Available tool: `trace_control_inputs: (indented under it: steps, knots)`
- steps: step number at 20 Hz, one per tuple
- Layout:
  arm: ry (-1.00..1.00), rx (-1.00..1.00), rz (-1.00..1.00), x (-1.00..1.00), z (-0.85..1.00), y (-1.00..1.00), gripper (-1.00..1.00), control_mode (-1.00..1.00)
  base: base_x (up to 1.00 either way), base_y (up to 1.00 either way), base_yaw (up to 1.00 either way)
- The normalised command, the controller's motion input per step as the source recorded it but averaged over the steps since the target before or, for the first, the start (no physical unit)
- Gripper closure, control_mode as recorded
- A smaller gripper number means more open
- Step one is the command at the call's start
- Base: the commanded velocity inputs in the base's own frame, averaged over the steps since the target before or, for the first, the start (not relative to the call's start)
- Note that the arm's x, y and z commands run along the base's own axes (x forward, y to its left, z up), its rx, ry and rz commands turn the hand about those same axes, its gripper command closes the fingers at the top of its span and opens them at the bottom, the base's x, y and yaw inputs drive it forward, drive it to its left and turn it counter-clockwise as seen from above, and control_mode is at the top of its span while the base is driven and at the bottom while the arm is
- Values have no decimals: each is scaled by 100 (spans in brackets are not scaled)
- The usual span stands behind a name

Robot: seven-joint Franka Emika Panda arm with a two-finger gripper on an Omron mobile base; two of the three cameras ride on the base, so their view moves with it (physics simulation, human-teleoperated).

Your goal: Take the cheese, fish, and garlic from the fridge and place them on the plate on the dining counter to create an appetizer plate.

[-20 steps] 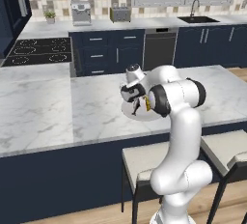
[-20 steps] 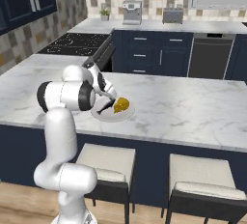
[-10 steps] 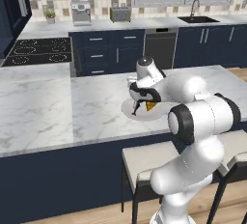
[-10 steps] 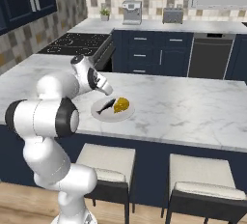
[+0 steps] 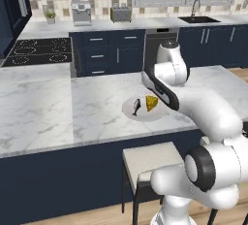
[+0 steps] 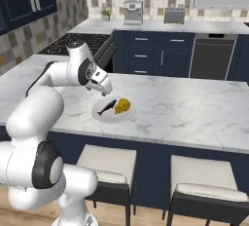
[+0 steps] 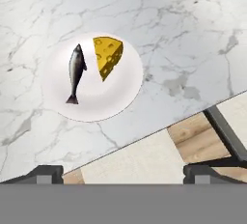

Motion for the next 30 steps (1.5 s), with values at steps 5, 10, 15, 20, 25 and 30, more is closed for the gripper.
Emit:
trace_control_inputs:
  steps: [5,10,15,20,25,30]
  knots:
    - [17,0,1,-84,24,-23,-100,-100,0,0,0]
    - [0,0,0,0,0,0,-100,100,-79,-15,-9]
    - [0,0,0,0,0,0,-100,100,-75,-59,-52]
    - [0,0,0,0,0,0,-100,100,-2,-63,-72]
    - [0,0,0,0,0,0,-100,100,0,-82,-73]
    - [0,0,0,0,0,0,-100,100,45,-98,-53]
